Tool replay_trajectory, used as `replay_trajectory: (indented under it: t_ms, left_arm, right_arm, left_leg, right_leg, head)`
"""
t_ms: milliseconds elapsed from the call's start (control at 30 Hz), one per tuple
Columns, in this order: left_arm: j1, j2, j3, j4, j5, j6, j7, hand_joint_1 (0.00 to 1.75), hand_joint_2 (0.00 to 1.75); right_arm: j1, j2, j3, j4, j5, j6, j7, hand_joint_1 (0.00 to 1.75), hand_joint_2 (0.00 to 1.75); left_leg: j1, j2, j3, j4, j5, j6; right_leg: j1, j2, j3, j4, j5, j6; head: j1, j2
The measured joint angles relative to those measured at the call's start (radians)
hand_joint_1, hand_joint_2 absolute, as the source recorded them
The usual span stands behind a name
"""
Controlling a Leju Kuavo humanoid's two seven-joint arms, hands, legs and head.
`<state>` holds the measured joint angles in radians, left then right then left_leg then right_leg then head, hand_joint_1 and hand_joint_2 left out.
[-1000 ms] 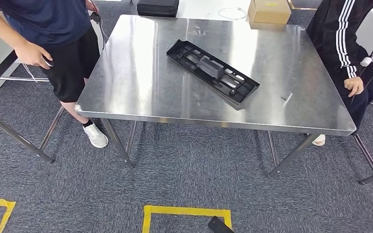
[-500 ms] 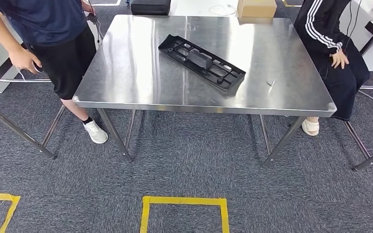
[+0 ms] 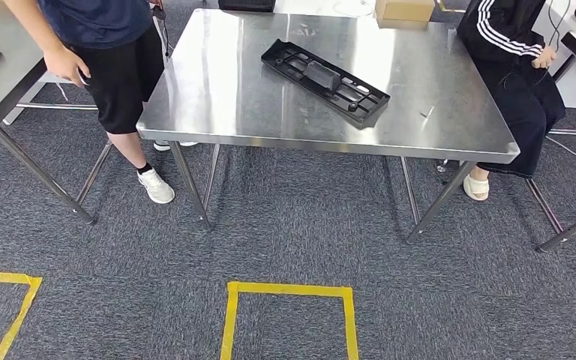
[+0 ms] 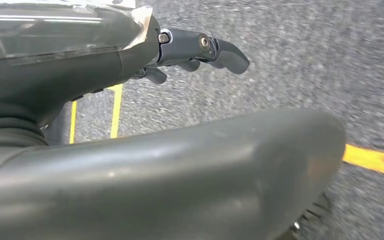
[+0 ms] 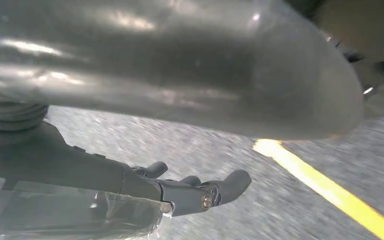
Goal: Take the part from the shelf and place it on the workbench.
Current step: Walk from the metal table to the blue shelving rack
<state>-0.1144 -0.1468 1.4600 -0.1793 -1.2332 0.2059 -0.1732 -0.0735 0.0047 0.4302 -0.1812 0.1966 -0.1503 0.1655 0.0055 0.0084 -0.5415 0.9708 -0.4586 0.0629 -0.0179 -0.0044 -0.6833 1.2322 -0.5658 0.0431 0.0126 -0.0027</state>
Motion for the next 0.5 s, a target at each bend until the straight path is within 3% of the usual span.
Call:
replay_trajectory:
  t_ms: [33,67,100,133,167,200,233,267,333,367,400,467,500]
  left_arm:
    - [0.0,0.0,0.0,0.0,0.003,0.002,0.001,0.0,0.0]
    - [0.0,0.0,0.0,0.0,0.006,0.003,0.002,0.0,0.0]
    - [-0.001,0.0,0.0,0.0,0.01,0.006,0.003,0.0,0.0]
    - [-0.002,-0.001,0.001,0.0,0.015,0.009,0.006,0.0,0.0]
    - [-0.003,-0.003,0.001,0.0,0.019,0.014,0.008,0.0,0.0]
    - [-0.005,-0.005,0.002,0.0,0.023,0.018,0.01,0.0,0.0]
    - [-0.006,-0.007,0.004,0.0,0.027,0.022,0.01,0.0,0.0]
    - [-0.007,-0.008,0.005,0.0,0.033,0.025,0.011,0.0,0.0]
    - [-0.008,-0.012,0.009,0.0,0.044,0.031,0.009,0.0,0.0]
    - [-0.007,-0.013,0.012,0.0,0.05,0.033,0.007,0.0,0.0]
    - [-0.007,-0.015,0.015,0.0,0.055,0.035,0.005,0.0,0.0]
    - [-0.007,-0.018,0.021,0.0,0.057,0.034,0.002,0.0,0.0]
    - [-0.007,-0.019,0.022,0.0,0.055,0.032,0.001,0.0,0.0]
  right_arm:
    - [0.0,-0.001,-0.001,0.002,0.001,0.0,0.012,0.0,0.0]
    - [0.0,-0.002,-0.002,0.003,0.002,0.0,0.02,0.0,0.0]
    - [0.0,-0.003,-0.003,0.004,0.003,0.0,0.024,0.0,0.0]
    - [-0.001,-0.004,-0.004,0.005,0.005,0.001,0.026,0.0,0.0]
    - [-0.003,-0.005,-0.005,0.005,0.007,0.001,0.026,0.0,0.0]
    - [-0.006,-0.006,-0.006,0.005,0.011,0.001,0.025,0.0,0.0]
    - [-0.01,-0.007,-0.006,0.005,0.015,0.002,0.023,0.0,0.0]
    - [-0.014,-0.008,-0.006,0.005,0.018,0.005,0.021,0.0,0.0]
    - [-0.021,-0.007,-0.005,0.006,0.026,0.014,0.02,0.0,0.0]
    - [-0.025,-0.007,-0.005,0.007,0.029,0.02,0.021,0.0,0.0]
    - [-0.029,-0.007,-0.005,0.007,0.032,0.025,0.023,0.0,0.0]
    - [-0.039,-0.008,-0.005,0.008,0.032,0.032,0.027,0.0,0.0]
    - [-0.043,-0.009,-0.005,0.008,0.029,0.032,0.027,0.0,0.0]
  left_leg:
    - [-0.001,0.002,-0.016,0.001,0.014,-0.001]
    - [-0.001,0.004,-0.033,0.002,0.028,-0.003]
    - [-0.001,0.005,-0.05,0.003,0.042,-0.005]
    - [0.0,0.006,-0.065,0.005,0.056,-0.009]
    - [-0.001,0.006,-0.08,0.008,0.068,-0.014]
    - [-0.002,0.006,-0.09,0.009,0.081,-0.02]
    - [-0.003,0.007,-0.096,0.009,0.093,-0.025]
    - [-0.004,0.007,-0.1,0.008,0.105,-0.031]
    - [-0.002,0.006,-0.106,0.006,0.121,-0.042]
    - [0.001,0.004,-0.113,0.018,0.103,-0.047]
    - [0.003,0.001,-0.124,0.047,0.064,-0.051]
    - [0.006,-0.004,-0.151,0.165,-0.055,-0.057]
    - [0.006,-0.005,-0.161,0.236,-0.096,-0.06]
  right_leg:
    - [0.0,0.0,0.001,0.045,-0.01,0.007]
    - [-0.001,0.0,0.019,0.057,0.001,0.019]
    - [-0.001,0.0,0.054,0.034,0.024,0.031]
    - [-0.002,0.001,0.108,-0.024,0.045,0.039]
    - [0.0,0.001,0.176,-0.109,0.051,0.039]
    - [0.003,0.002,0.238,-0.198,0.04,0.032]
    - [0.008,0.004,0.28,-0.265,0.025,0.022]
    - [0.012,0.004,0.301,-0.304,0.012,0.013]
    - [0.01,0.003,0.286,-0.309,0.019,-0.004]
    - [0.005,0.0,0.275,-0.306,0.028,-0.015]
    - [0.001,-0.002,0.262,-0.305,0.041,-0.026]
    - [0.001,-0.006,0.231,-0.303,0.068,-0.04]
    - [0.003,-0.007,0.214,-0.301,0.082,-0.042]
  head:
    - [0.0,0.0]
    - [0.0,0.0]
    - [0.0,0.0]
    - [0.0,0.0]
    - [0.0,0.0]
    - [-0.001,0.0]
    - [-0.002,0.0]
    - [-0.003,0.0]
    - [-0.004,0.0]
    - [-0.005,0.0]
    - [-0.006,0.0]
    - [-0.01,0.0]
    - [-0.011,0.0]
